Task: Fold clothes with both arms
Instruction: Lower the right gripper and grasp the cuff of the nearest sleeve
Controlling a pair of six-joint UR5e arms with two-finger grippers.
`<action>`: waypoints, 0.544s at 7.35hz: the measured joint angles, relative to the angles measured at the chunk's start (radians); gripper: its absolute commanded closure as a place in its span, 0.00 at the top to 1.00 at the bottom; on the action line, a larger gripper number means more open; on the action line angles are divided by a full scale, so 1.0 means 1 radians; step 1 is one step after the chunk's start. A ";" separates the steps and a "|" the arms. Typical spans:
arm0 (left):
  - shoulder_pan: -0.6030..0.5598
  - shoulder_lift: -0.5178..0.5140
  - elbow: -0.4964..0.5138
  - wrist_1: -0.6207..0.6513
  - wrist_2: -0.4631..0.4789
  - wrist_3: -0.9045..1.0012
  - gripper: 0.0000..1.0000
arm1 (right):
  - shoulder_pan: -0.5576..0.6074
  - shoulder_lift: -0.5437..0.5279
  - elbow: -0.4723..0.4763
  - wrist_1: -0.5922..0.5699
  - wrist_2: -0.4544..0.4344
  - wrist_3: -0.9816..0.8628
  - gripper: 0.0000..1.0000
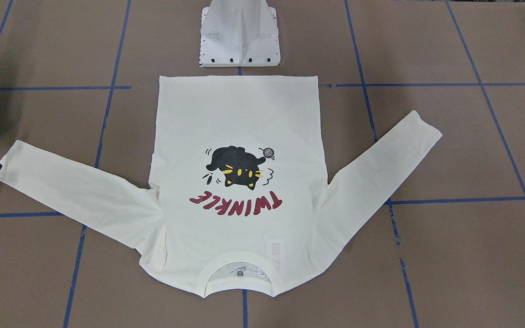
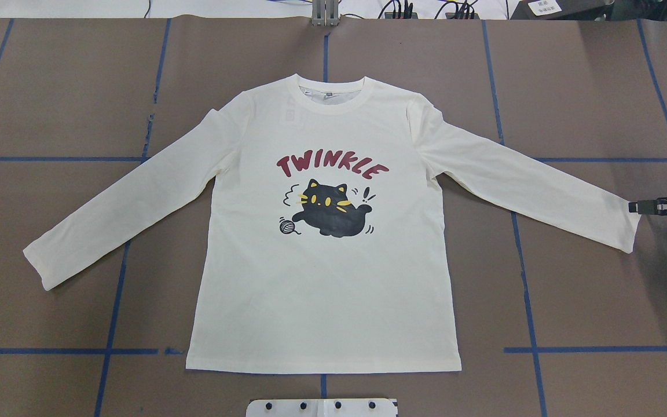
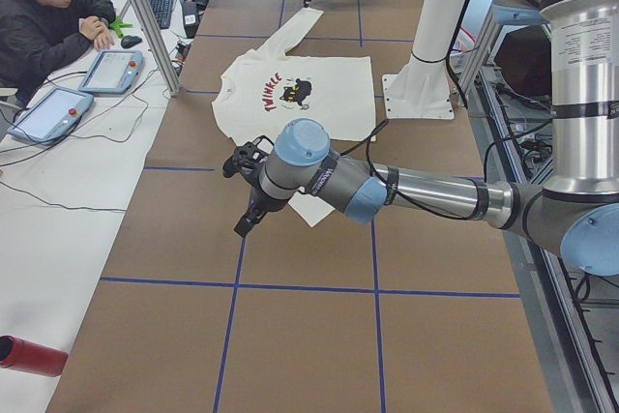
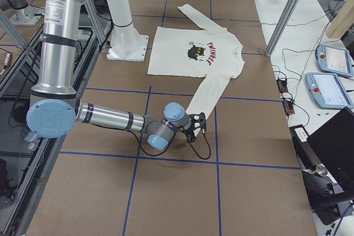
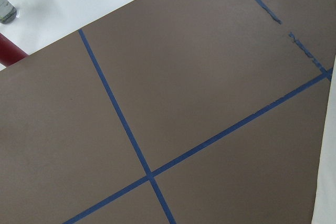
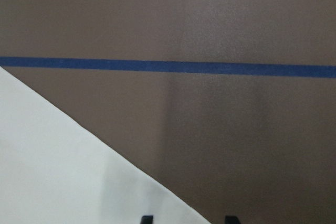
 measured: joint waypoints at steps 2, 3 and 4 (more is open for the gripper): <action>0.000 0.002 -0.001 0.000 0.000 0.001 1.00 | -0.002 0.003 -0.004 -0.001 -0.002 -0.001 0.50; 0.000 0.003 -0.002 -0.001 0.000 0.001 1.00 | -0.003 0.006 -0.005 -0.002 -0.002 -0.001 0.26; 0.000 0.004 -0.002 -0.001 0.000 0.002 1.00 | -0.004 0.010 -0.006 -0.003 -0.003 0.000 0.00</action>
